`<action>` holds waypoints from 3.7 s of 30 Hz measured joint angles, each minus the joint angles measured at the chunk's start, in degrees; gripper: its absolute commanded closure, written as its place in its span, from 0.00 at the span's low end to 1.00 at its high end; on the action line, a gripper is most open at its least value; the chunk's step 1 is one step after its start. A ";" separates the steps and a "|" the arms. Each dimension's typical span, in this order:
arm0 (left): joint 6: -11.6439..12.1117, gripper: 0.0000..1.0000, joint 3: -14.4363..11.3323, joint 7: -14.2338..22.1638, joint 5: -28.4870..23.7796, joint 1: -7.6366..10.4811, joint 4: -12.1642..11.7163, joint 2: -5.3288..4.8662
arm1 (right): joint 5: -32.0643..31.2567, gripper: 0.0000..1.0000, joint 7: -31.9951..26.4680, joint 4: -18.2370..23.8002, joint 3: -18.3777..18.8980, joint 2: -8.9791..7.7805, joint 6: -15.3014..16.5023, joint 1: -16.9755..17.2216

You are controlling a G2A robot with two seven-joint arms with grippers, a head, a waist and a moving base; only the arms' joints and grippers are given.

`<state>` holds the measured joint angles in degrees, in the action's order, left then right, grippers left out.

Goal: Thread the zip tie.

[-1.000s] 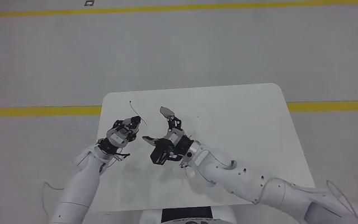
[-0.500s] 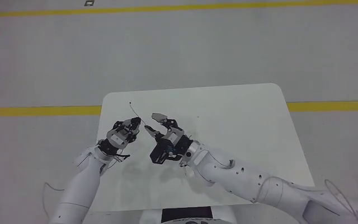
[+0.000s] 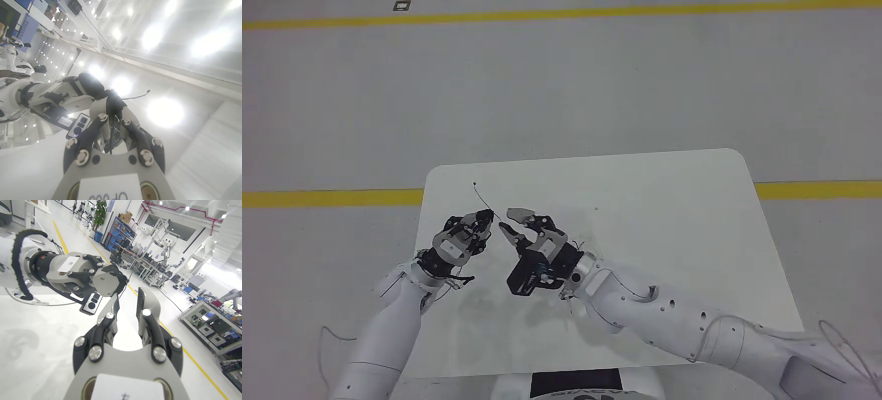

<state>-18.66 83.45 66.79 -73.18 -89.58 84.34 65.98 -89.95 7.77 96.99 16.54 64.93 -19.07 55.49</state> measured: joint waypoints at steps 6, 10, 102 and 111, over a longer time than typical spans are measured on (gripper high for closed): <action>0.00 1.00 0.00 0.00 0.00 0.00 0.00 0.00 | 0.00 0.78 0.44 -0.39 -0.10 0.45 0.15 -0.12; 0.00 1.00 0.00 0.00 0.00 0.00 0.00 0.00 | 0.00 0.90 0.50 -0.74 -0.10 0.74 0.51 -0.22; 0.00 1.00 0.00 0.00 0.00 0.00 0.00 0.00 | 0.00 1.00 -3.30 0.28 6.18 -3.13 1.39 5.89; 0.00 1.00 0.00 0.00 0.00 0.00 0.00 0.00 | 0.00 1.00 -3.46 0.03 6.79 -3.24 1.81 6.44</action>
<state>-18.66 83.45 66.79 -73.18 -89.58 84.34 65.98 -89.95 4.32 97.02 23.32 61.69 -17.26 61.94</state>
